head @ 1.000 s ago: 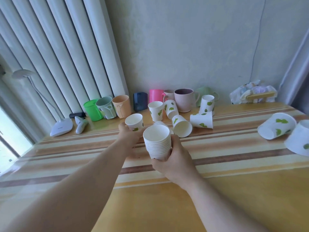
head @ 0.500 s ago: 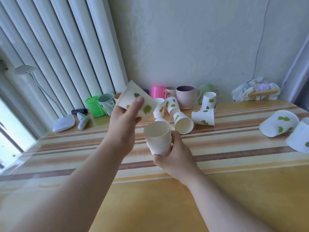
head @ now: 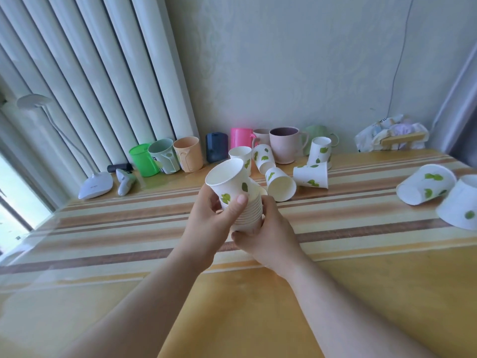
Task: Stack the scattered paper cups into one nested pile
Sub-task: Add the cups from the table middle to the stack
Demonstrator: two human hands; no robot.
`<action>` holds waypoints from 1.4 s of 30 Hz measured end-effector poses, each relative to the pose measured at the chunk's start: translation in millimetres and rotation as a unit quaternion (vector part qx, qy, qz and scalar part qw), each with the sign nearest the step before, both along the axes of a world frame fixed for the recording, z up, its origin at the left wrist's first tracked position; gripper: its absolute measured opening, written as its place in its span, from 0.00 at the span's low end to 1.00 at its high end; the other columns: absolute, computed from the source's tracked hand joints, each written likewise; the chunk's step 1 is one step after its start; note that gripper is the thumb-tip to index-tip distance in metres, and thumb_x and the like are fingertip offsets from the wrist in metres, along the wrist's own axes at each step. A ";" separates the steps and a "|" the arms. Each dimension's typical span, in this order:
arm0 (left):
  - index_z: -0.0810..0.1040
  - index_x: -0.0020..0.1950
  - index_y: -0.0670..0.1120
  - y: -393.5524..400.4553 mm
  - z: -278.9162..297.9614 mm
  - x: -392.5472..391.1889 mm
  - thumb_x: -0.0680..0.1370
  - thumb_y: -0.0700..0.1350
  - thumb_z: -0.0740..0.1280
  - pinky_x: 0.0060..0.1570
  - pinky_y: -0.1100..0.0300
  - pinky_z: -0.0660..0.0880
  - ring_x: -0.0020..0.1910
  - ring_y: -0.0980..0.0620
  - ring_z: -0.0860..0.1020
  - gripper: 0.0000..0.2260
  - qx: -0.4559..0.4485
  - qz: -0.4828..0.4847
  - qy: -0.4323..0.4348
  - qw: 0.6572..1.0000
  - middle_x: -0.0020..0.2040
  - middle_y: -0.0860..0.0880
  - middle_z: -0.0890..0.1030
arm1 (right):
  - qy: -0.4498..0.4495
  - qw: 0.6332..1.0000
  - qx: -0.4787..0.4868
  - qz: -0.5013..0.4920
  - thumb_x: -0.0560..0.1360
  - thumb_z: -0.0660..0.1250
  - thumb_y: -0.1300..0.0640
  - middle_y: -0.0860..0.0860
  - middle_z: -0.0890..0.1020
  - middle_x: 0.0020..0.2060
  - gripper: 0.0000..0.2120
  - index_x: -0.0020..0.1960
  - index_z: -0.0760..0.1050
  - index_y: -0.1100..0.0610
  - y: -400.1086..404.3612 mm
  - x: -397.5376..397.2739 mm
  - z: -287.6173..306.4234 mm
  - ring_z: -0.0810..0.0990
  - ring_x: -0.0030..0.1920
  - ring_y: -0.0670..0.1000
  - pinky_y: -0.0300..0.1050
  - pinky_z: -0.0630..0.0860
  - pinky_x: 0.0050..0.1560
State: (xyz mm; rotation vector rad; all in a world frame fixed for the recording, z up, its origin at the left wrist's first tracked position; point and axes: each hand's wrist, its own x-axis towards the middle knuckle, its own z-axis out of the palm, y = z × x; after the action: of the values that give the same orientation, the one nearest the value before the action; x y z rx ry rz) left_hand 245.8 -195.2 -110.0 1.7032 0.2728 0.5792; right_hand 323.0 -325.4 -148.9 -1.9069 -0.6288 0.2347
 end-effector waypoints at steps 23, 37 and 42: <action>0.76 0.60 0.58 45.1 -37.7 -34.1 0.71 0.53 0.80 0.47 0.60 0.79 0.47 0.62 0.81 0.21 0.132 0.103 0.122 0.978 0.48 0.58 0.85 | -0.039 0.996 -0.002 -0.077 0.74 0.73 0.59 0.46 0.75 0.61 0.29 0.71 0.71 0.40 16.4 7.3 -3.5 0.80 0.51 0.51 0.39 0.75 0.43; 0.76 0.61 0.58 43.6 -36.1 -37.1 0.70 0.57 0.79 0.48 0.57 0.80 0.50 0.58 0.82 0.23 0.137 0.083 0.105 0.982 0.50 0.58 0.84 | -0.281 0.885 -0.308 -0.207 0.68 0.74 0.33 0.53 0.70 0.64 0.33 0.68 0.73 0.46 54.0 31.1 8.6 0.72 0.66 0.61 0.57 0.73 0.61; 0.75 0.60 0.61 42.0 -37.4 -36.3 0.70 0.53 0.79 0.45 0.59 0.77 0.48 0.60 0.80 0.22 0.164 0.071 0.100 0.979 0.47 0.59 0.83 | -0.163 0.970 -0.076 -0.162 0.72 0.76 0.47 0.48 0.78 0.66 0.27 0.68 0.72 0.49 17.4 28.5 9.9 0.78 0.67 0.57 0.55 0.76 0.62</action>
State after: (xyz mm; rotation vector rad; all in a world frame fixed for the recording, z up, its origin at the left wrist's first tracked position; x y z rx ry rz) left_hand 209.5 -153.2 -147.4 2.0794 0.4661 0.5811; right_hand 351.6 -308.0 -139.1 -2.1835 -0.5140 -0.2516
